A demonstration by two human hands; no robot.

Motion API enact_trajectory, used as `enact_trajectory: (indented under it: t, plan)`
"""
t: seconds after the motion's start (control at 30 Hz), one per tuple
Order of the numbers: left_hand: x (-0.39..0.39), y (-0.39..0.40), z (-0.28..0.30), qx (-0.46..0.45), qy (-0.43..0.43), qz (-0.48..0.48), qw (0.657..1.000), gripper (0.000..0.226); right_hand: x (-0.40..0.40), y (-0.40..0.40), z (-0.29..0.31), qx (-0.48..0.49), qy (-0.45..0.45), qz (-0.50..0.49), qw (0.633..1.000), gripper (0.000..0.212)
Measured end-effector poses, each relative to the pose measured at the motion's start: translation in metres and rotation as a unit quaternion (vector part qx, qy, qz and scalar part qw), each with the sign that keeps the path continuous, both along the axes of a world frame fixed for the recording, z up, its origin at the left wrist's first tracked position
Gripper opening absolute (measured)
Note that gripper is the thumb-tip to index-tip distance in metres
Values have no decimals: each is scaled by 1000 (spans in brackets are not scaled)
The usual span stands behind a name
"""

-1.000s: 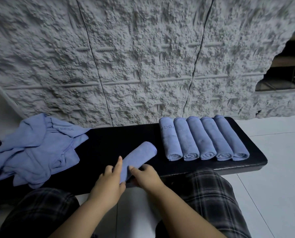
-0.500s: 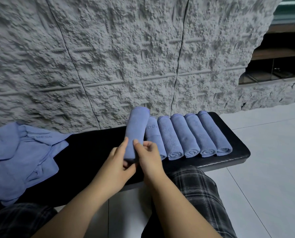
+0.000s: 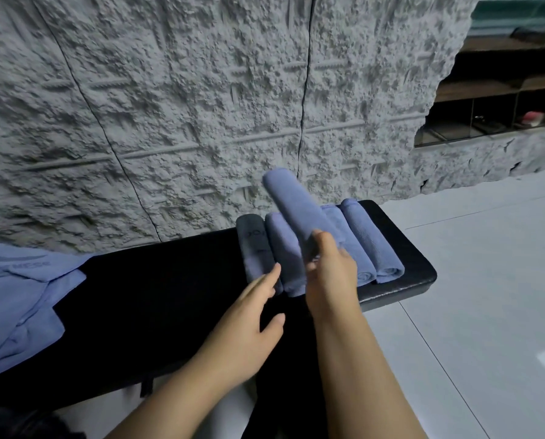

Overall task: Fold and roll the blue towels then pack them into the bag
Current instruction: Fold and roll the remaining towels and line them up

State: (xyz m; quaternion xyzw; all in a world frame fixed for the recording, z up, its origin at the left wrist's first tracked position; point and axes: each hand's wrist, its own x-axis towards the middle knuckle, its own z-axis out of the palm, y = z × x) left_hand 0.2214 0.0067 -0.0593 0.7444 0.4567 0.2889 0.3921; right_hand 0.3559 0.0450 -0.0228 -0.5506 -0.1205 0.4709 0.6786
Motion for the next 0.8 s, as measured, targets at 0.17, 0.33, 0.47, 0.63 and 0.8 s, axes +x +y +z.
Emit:
enact_trajectory:
  t: [0.17,0.33,0.47,0.63,0.8]
  plan:
    - [-3,-4,-5,-4,-7,29,1000,56,44,10,-8,18,154,-145,977,19]
    - [-10,-4,-4,4,2,40,999,43,78,19,-15,37,214,-168,962,11]
    - [-15,-5,-3,-1,10,38,999,48,93,18,-19,-5,191,-168,967,11]
    - [-19,-7,-4,-4,7,31,999,37,96,11,-24,-119,73,-170,975,32]
    - [-28,-8,-6,-6,6,40,999,40,91,8,-32,-162,7,-155,974,31]
